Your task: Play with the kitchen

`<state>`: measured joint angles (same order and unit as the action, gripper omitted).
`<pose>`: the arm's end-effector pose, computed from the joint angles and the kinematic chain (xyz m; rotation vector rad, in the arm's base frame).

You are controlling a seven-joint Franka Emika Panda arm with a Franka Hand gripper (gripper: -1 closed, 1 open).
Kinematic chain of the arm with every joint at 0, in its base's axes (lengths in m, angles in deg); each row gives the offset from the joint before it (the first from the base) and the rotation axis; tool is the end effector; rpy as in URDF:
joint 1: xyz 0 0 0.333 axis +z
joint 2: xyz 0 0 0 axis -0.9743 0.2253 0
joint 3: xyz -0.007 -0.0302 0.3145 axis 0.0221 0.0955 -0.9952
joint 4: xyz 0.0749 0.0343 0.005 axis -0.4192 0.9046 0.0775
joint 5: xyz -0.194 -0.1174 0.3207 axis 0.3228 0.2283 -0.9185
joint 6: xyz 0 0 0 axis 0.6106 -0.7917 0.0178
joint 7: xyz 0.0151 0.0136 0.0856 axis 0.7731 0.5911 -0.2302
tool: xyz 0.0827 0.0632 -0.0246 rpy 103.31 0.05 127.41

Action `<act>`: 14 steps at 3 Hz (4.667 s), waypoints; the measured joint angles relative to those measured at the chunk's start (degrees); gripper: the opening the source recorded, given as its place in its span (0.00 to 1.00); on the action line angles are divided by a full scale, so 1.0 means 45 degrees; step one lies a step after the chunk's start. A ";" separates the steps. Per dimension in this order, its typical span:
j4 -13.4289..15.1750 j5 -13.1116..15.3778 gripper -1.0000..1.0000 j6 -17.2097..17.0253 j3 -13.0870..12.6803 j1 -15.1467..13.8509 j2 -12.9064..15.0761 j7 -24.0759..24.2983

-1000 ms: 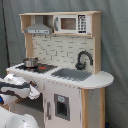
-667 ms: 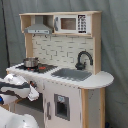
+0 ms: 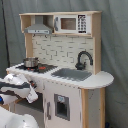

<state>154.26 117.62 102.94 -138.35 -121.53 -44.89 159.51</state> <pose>0.3495 0.3612 0.3334 1.2067 1.2398 1.1496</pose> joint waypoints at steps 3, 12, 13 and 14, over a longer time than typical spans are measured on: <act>-0.0003 0.0000 0.00 -0.0044 0.0000 0.0017 0.0000 0.3995; 0.0968 -0.0990 1.00 -0.2555 0.1643 0.3815 -0.0010 0.2145; 0.0908 -0.1637 1.00 -0.2762 0.1936 0.4321 -0.0010 0.1107; 0.0742 -0.2287 1.00 -0.3163 0.2063 0.4622 -0.0010 0.0117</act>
<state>157.60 107.33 88.70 -129.07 -100.73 -44.93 160.04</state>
